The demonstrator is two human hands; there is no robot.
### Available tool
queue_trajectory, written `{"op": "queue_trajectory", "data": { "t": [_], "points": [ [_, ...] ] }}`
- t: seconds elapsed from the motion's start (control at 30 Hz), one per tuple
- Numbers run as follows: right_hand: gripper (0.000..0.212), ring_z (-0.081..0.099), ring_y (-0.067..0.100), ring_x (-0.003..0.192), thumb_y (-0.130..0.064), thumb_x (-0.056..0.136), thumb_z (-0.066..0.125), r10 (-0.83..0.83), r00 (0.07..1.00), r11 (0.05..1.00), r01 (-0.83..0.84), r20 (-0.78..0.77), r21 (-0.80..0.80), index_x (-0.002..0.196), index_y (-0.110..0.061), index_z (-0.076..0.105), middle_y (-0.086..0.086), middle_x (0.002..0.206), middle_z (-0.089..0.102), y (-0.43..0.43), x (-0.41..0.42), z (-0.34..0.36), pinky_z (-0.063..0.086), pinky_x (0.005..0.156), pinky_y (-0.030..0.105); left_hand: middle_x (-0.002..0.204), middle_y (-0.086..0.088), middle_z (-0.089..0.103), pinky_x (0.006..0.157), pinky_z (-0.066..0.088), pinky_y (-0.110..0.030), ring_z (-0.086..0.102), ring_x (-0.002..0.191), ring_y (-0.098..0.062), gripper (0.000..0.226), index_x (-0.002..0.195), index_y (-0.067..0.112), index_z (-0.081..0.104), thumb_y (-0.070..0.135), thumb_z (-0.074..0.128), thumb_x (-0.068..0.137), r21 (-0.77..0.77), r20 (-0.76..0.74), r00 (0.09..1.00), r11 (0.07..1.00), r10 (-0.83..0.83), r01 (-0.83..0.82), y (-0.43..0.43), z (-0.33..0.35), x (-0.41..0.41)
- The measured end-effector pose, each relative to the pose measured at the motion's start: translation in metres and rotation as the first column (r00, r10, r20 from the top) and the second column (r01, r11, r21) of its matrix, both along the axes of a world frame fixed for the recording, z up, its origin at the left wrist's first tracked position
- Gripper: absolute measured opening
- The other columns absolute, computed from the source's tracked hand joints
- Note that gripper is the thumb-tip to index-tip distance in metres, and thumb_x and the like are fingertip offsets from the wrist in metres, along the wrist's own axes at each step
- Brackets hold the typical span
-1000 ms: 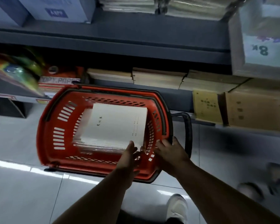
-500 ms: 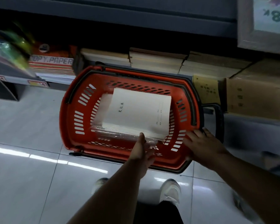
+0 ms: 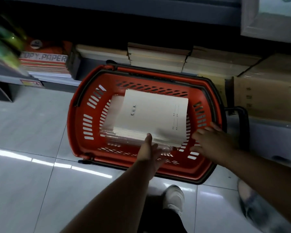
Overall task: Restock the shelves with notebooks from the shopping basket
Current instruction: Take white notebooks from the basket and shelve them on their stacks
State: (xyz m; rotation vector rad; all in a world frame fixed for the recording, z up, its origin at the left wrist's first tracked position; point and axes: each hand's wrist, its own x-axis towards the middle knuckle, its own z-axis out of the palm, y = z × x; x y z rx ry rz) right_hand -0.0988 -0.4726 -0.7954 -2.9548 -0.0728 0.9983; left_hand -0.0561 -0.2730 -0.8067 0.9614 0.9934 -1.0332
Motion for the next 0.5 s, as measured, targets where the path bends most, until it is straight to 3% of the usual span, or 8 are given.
{"op": "queue_trajectory", "data": {
  "t": [0.1,0.2,0.27,0.37,0.5],
  "points": [
    [0.044,0.041,0.019,0.126,-0.041,0.092,0.057,-0.113,0.993,0.986,0.110,0.017,0.122,0.129,-0.021,0.047,-0.003,0.135,0.046,0.022,0.014,-0.022,0.034,0.100,0.029,0.137,-0.007,0.054,0.094,0.042,-0.044,0.053,0.120,-0.026,0.034,0.128,0.017,0.050,0.038,0.044,0.101,0.156,0.121,0.993,0.988,0.004,-0.023,-0.002,-0.014,0.010],
    [0.050,0.040,0.022,0.130,-0.029,0.088,0.065,-0.205,0.979,0.957,0.198,0.009,0.213,0.132,-0.017,0.045,0.000,0.141,0.041,0.043,0.027,-0.044,0.039,0.101,0.032,0.110,-0.007,0.064,0.084,0.047,-0.040,0.061,0.097,-0.021,0.020,0.109,0.011,0.057,0.026,0.047,0.099,0.325,0.212,0.977,0.944,-0.019,-0.053,-0.001,-0.027,0.020],
    [0.049,0.041,0.022,0.128,-0.025,0.085,0.068,-0.271,0.962,0.931,0.252,0.038,0.266,0.129,-0.016,0.048,0.000,0.139,0.043,0.050,0.033,-0.054,0.041,0.099,0.034,0.098,-0.008,0.066,0.079,0.051,-0.042,0.064,0.090,-0.022,0.012,0.093,0.014,0.056,0.020,0.046,0.098,0.353,0.235,0.971,0.928,0.036,-0.120,-0.002,-0.029,0.023],
    [0.039,0.048,0.021,0.118,-0.025,0.084,0.070,-0.300,0.946,0.930,0.260,0.127,0.260,0.119,-0.020,0.055,-0.001,0.125,0.052,0.050,0.038,-0.060,0.045,0.088,0.033,0.092,-0.007,0.067,0.067,0.053,-0.035,0.067,0.083,-0.020,0.012,0.094,0.012,0.056,0.016,0.045,0.097,0.354,0.226,0.973,0.927,0.041,-0.122,-0.003,-0.028,0.022],
    [0.033,0.052,0.018,0.112,-0.027,0.087,0.067,-0.264,0.961,0.929,0.232,0.078,0.290,0.118,-0.019,0.060,-0.003,0.119,0.056,0.042,0.045,-0.057,0.044,0.088,0.030,0.091,-0.009,0.071,0.063,0.055,-0.030,0.068,0.080,-0.017,0.019,0.096,0.003,0.064,0.011,0.046,0.096,0.322,0.201,0.979,0.946,-0.039,-0.029,0.004,-0.025,0.025]
  ]
}}
